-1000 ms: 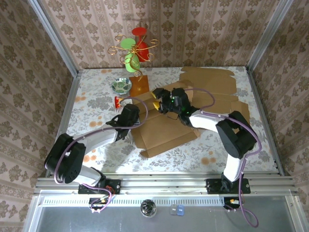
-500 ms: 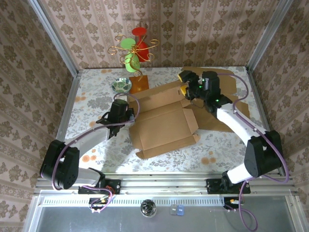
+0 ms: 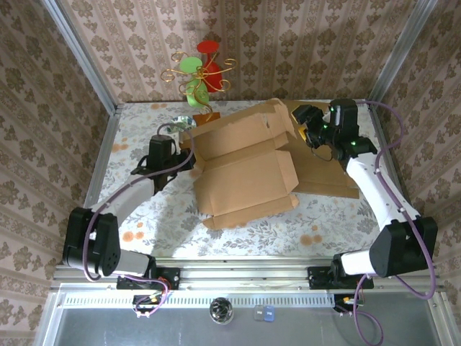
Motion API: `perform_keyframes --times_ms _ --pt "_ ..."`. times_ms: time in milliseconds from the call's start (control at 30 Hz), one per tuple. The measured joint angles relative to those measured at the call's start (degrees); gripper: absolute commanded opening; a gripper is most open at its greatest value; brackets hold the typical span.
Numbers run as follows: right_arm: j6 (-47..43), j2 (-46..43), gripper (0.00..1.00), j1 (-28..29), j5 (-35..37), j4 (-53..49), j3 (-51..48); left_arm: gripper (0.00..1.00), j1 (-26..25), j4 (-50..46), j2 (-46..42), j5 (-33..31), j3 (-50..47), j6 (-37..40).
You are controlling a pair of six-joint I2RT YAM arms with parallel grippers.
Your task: Fold the paper box
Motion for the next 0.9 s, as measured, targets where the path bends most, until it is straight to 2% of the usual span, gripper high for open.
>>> perform_keyframes --times_ms 233,267,367,467,567,667,900 --pt "-6.5 -1.0 0.69 -5.4 -3.1 -3.2 2.4 0.00 3.7 0.4 3.4 11.3 2.1 -4.5" --pt "-7.8 -0.9 0.66 -6.3 -4.2 -3.3 3.6 0.00 4.2 0.5 4.2 13.5 3.0 -5.1" --pt "-10.9 0.7 0.46 -7.9 -8.3 -3.1 8.0 0.00 5.6 1.7 6.2 19.4 4.0 -7.1" --pt "-12.5 2.3 0.36 -7.9 -12.1 -1.0 10.1 0.00 6.3 3.1 7.3 23.8 4.0 -9.9" --pt "-12.7 2.4 0.37 -7.8 -14.3 0.5 8.6 0.00 6.3 5.5 8.4 26.8 4.0 -12.9" --pt "-12.1 2.4 0.45 -7.6 -16.6 3.0 5.4 0.00 6.3 8.5 9.1 29.0 4.0 -15.9" --pt "-7.8 2.5 0.56 -7.4 -22.8 9.4 0.3 0.00 6.3 12.2 10.0 32.2 4.0 -19.5"
